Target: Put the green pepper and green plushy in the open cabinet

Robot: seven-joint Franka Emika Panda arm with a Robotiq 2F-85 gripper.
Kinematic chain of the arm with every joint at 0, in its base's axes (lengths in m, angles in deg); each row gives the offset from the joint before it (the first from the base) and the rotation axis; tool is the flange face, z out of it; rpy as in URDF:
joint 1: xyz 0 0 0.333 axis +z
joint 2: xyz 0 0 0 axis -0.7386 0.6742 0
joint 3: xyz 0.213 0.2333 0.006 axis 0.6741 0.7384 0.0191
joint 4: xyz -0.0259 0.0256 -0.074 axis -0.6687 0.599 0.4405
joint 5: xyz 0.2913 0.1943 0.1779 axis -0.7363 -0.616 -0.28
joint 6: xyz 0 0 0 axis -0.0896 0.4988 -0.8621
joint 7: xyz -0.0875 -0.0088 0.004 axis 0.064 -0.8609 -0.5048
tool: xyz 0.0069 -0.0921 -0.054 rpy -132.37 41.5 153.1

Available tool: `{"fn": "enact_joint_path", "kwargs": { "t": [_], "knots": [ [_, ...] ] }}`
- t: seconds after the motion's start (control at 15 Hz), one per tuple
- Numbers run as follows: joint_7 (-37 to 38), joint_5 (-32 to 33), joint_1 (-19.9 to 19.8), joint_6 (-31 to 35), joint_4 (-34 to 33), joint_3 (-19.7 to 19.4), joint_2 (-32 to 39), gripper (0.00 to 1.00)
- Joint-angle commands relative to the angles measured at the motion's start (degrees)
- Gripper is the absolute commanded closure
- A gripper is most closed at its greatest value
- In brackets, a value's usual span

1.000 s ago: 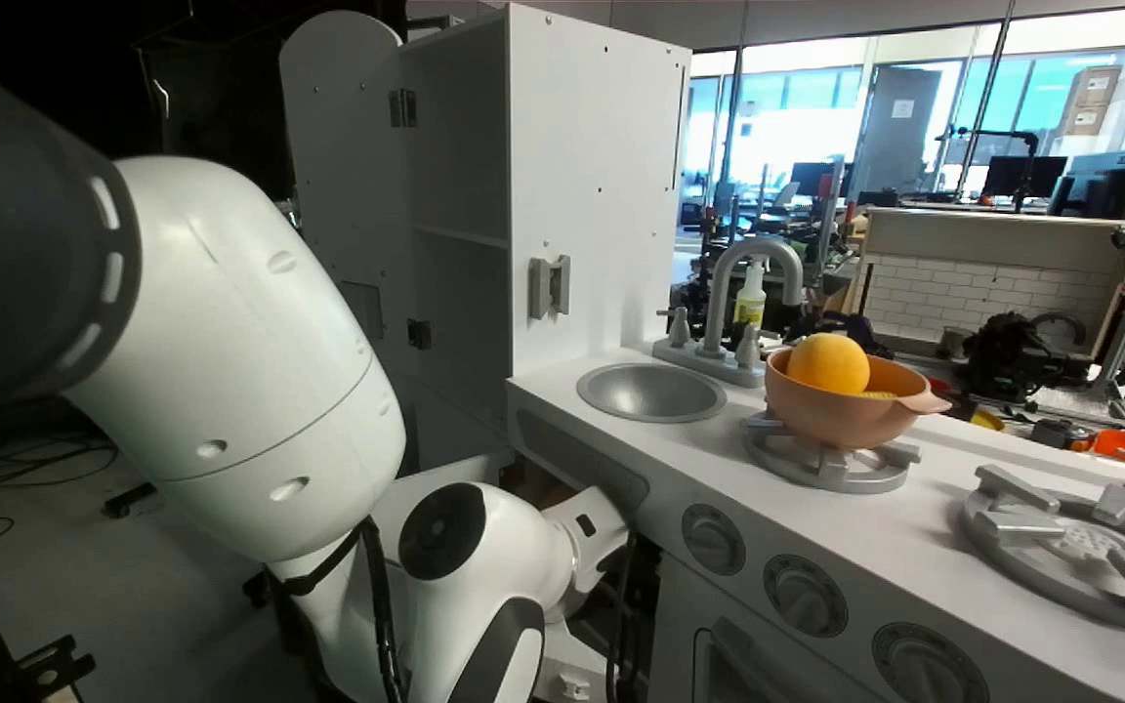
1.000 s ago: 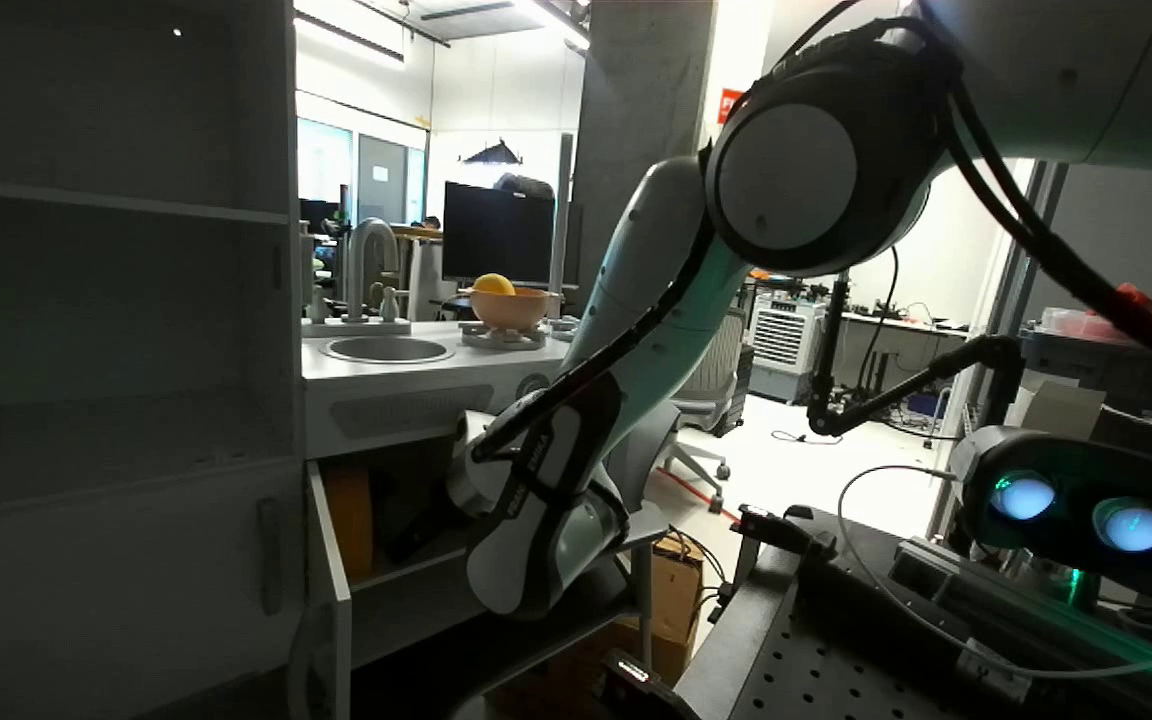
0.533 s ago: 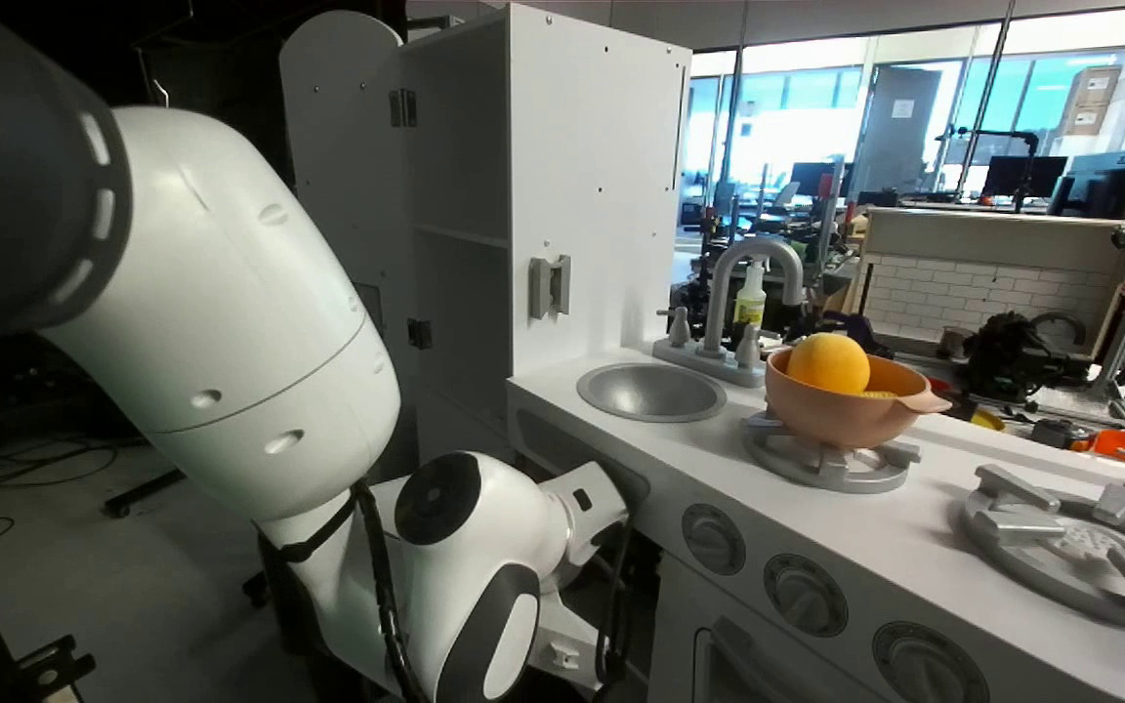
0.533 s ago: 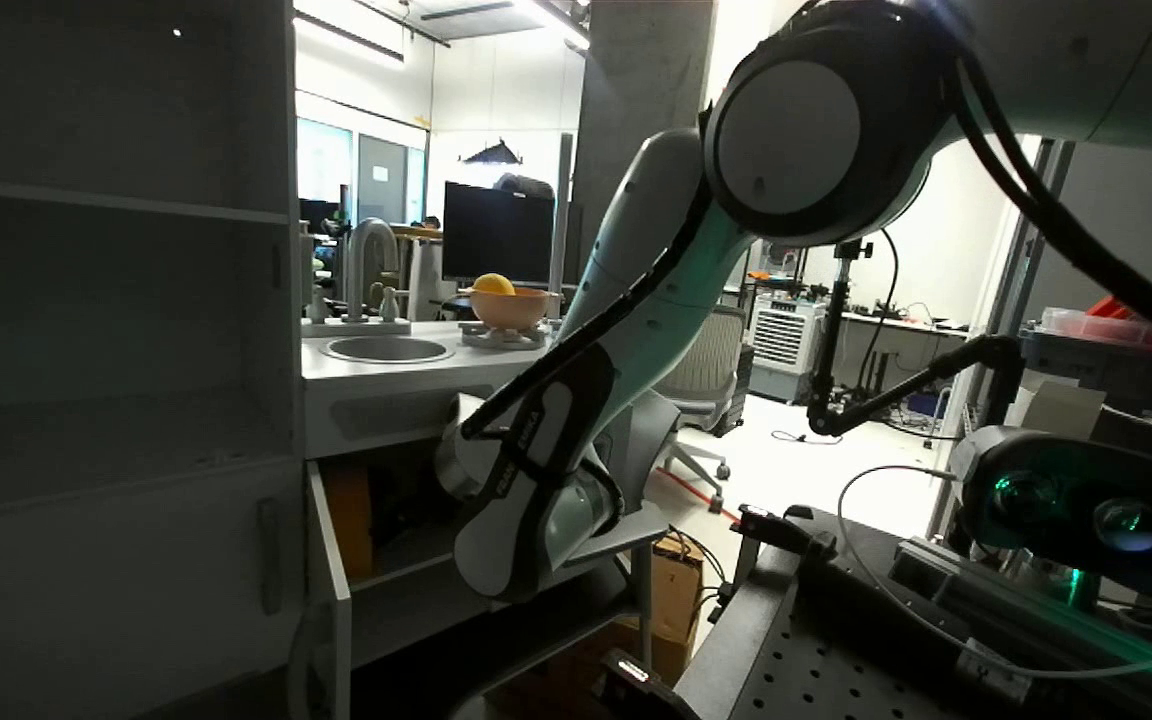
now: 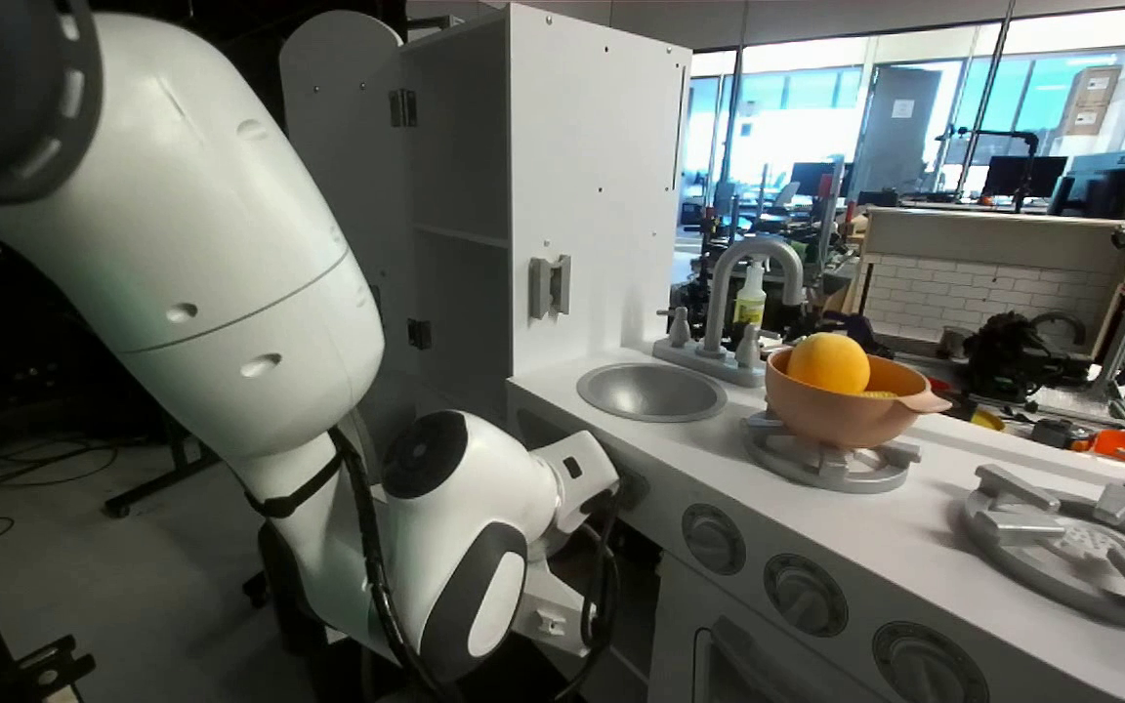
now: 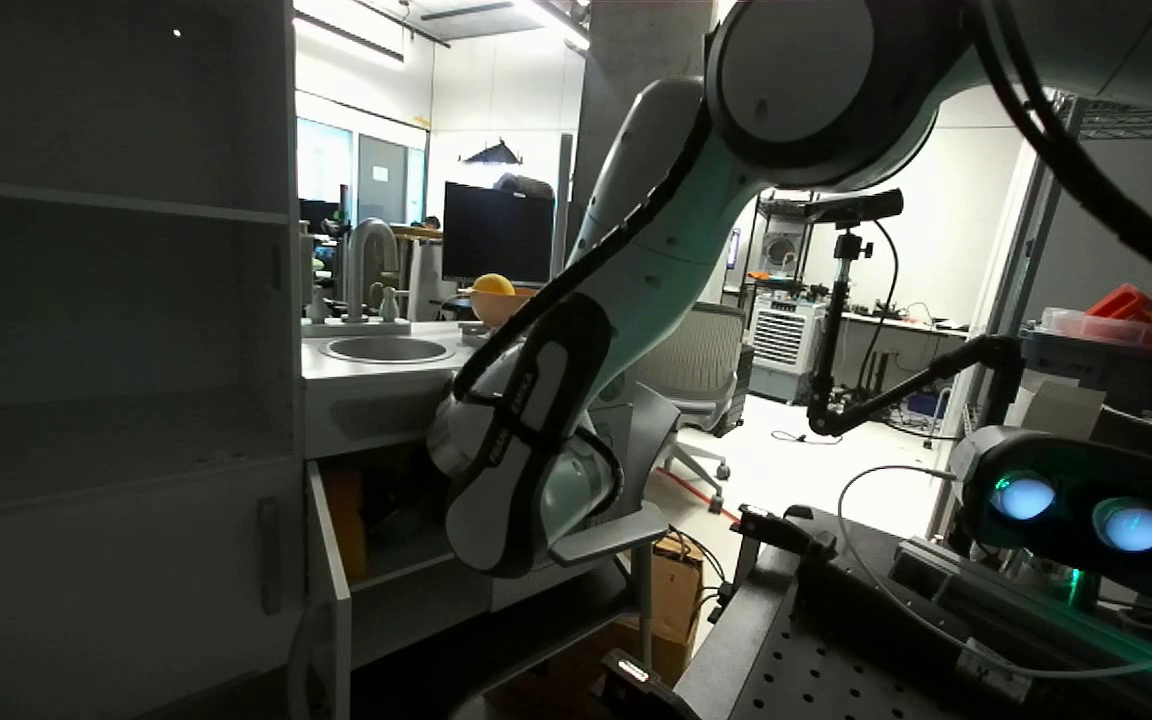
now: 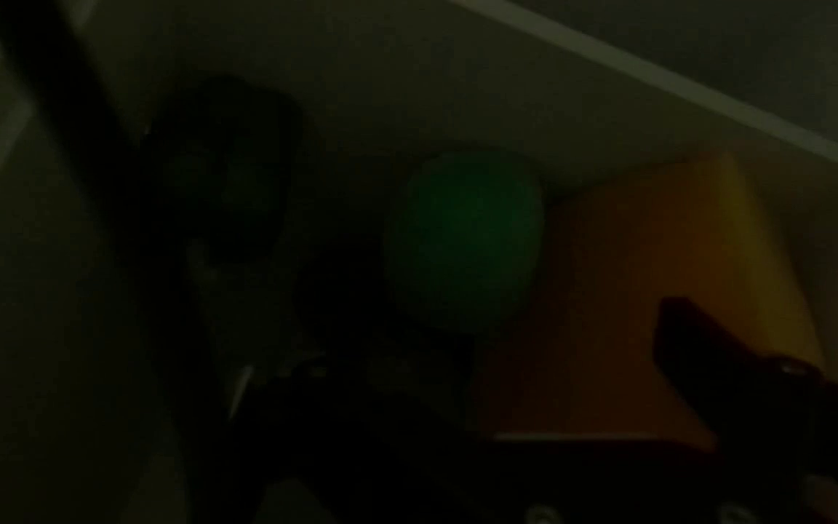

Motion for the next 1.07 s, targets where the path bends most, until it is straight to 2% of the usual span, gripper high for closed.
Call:
{"fn": "enact_joint_path", "kwargs": {
  "t": [0.0, 0.2, 0.47, 0.67, 1.0],
  "knots": [
    [-1.3, -2.7, 2.3, 11.4, 9.4, -1.0, -5.6, 0.00],
    [-1.1, -4.1, 3.6, 10.0, 17.3, -1.1, -10.6, 0.00],
    [-1.7, -5.1, 5.9, 2.6, 27.1, -2.1, -19.3, 0.00],
    [-2.1, -6.4, 8.9, -2.0, 35.5, -4.1, -26.7, 0.00],
    [-2.5, -9.9, 15.4, -5.3, 50.9, -8.0, -40.4, 0.00]
  ]
}}
